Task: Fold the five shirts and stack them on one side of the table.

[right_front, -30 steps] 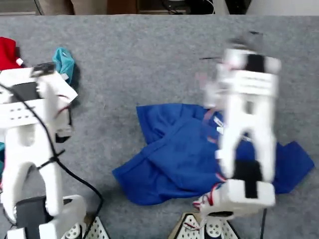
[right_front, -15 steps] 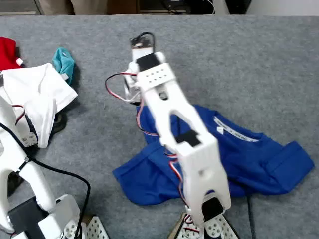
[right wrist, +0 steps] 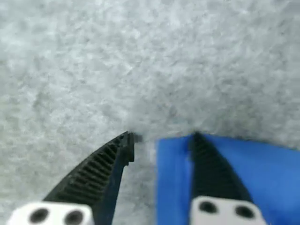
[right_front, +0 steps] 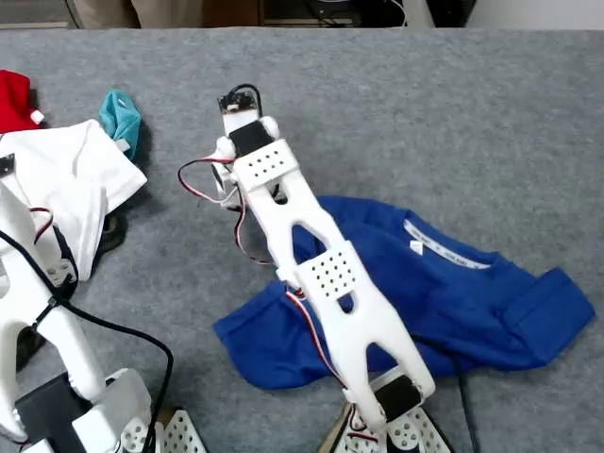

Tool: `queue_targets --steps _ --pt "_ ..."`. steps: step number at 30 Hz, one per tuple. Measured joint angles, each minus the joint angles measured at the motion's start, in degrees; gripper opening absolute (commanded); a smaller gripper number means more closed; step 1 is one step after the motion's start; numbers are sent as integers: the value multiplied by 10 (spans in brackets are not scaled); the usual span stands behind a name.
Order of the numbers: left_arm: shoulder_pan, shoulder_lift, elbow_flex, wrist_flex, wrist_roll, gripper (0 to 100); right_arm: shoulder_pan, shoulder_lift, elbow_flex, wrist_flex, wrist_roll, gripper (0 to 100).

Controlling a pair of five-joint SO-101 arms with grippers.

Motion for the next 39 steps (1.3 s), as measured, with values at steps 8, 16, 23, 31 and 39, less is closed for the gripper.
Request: queue_targets --steps 8,16,23,31,39 --pt "-2 0 2 -16 -4 19 20 16 -15 2 -2 150" --pt "-2 0 2 -16 -16 19 28 11 4 2 -3 149" --pt "-2 0 2 -16 -56 19 30 3 31 1 -2 122" --pt "-2 0 2 -16 -58 19 49 1 39 1 11 5" --pt "-2 0 2 -16 -58 19 74 -25 54 1 16 5"
